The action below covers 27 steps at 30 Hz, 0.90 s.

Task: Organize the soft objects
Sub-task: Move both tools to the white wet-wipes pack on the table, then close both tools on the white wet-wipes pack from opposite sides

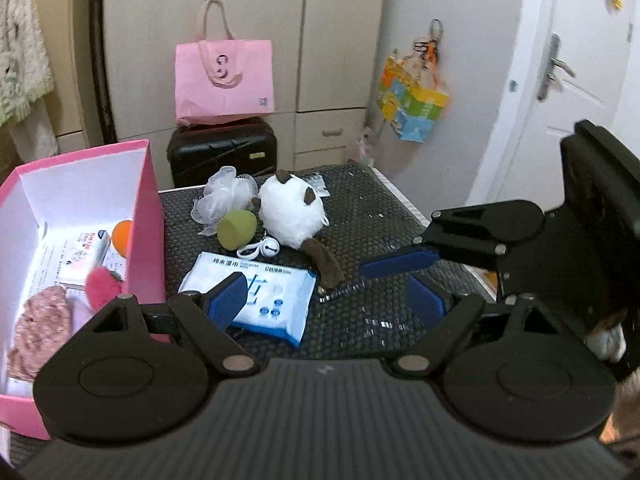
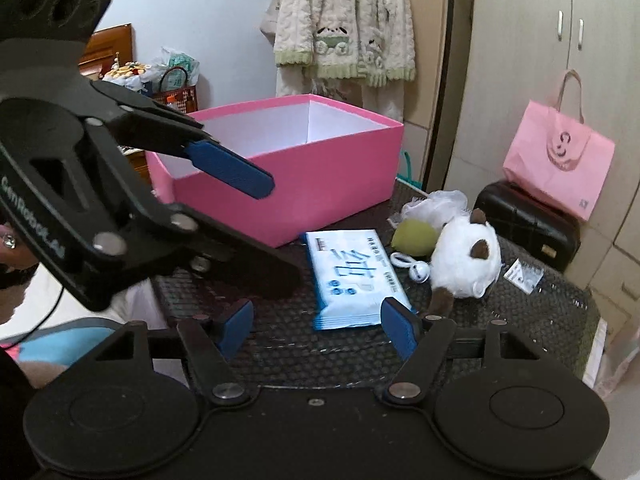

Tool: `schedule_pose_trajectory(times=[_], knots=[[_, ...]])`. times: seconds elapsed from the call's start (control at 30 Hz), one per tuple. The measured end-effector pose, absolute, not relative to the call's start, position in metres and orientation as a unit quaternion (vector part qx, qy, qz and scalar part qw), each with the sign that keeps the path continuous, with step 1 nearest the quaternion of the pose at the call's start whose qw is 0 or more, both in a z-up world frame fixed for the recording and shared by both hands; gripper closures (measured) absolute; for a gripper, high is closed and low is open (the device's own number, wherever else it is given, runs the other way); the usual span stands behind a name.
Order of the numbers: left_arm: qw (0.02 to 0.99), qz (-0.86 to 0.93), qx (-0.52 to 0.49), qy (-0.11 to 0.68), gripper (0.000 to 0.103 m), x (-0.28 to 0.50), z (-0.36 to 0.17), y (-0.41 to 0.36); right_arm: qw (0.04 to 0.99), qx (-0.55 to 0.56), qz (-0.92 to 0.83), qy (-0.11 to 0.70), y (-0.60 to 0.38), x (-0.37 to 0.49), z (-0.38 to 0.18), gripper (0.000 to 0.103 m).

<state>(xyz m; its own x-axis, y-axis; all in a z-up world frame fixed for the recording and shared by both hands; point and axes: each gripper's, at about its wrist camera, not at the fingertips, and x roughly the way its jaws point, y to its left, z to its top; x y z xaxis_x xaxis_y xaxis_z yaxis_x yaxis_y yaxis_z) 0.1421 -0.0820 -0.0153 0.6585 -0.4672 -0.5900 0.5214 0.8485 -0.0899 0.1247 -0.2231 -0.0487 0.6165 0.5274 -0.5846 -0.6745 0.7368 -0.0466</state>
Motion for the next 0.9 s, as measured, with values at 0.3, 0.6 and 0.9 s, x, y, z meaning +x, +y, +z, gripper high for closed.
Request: schedule_pose_trajectory(times=[0.3, 0.6, 0.9], knots=[[0.943, -0.141, -0.035, 0.300, 0.019, 0.161, -0.064, -0.099, 0.876, -0.135, 0.378, 0.268, -0.234, 0.169, -0.073, 0.026], [0.945, -0.026, -0.095, 0.312, 0.020, 0.174, -0.090, -0.100, 0.851, -0.144, 0.405, 0.301, -0.224, 0.207, -0.096, 0.017], [0.921, -0.040, -0.177, 0.344, 0.021, 0.191, -0.107, -0.092, 0.831, -0.117, 0.430, 0.333, -0.214, 0.223, -0.108, 0.014]])
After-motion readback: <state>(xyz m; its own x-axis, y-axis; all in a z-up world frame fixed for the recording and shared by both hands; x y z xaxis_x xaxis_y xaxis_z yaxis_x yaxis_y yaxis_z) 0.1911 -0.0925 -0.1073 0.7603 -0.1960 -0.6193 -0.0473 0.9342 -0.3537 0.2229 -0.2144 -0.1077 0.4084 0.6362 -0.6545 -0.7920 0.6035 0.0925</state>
